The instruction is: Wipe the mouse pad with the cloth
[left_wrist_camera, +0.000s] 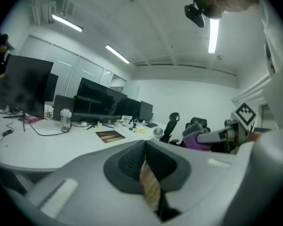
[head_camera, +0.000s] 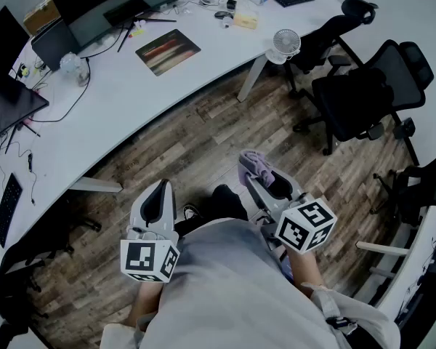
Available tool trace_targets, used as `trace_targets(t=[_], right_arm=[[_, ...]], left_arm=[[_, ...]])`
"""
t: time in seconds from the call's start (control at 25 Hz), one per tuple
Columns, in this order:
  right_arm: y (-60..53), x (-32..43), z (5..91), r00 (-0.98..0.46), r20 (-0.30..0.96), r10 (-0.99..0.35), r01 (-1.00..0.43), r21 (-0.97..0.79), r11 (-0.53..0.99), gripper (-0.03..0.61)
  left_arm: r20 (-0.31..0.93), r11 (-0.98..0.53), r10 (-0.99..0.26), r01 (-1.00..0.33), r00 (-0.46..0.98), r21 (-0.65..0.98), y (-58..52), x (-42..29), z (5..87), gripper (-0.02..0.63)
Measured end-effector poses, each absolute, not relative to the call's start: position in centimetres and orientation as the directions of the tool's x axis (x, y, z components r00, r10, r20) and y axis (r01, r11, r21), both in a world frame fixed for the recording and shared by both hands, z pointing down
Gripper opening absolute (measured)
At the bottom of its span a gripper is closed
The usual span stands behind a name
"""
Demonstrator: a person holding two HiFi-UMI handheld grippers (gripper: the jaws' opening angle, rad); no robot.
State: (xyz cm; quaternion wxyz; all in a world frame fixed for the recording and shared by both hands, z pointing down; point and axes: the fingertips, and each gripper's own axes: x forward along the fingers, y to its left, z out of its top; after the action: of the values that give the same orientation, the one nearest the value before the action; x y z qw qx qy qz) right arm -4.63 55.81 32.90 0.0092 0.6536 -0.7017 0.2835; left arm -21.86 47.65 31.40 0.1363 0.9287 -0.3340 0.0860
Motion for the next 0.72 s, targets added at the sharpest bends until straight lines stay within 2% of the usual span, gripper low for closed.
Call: trace_targets(t=[0.28, 0.52, 0.72], right_arm=[[53.9, -3.2, 33.6, -0.121, 0.407, -0.906, -0.935, -0.354, -0.034, 0.164], [50.1, -0.3, 33.8, -0.184, 0.379, -0.907, -0.884, -0.467, -0.016, 0.178], [46.5, 3.3, 34.6, -0.215, 0.388, -0.896, -0.868, -0.496, -0.006, 0.181]], left_arm=[[0.300, -0.705, -0.597, -0.665, 0.744, 0.246, 45.1, -20.9, 33.4, 0.000], [0.318, -0.678, -0.614, -0.689, 0.722, 0.256, 41.9, -18.4, 33.9, 0.000], [0.340, -0.666, -0.618, -0.701, 0.709, 0.254, 39.1, -15.0, 34.6, 0.000]])
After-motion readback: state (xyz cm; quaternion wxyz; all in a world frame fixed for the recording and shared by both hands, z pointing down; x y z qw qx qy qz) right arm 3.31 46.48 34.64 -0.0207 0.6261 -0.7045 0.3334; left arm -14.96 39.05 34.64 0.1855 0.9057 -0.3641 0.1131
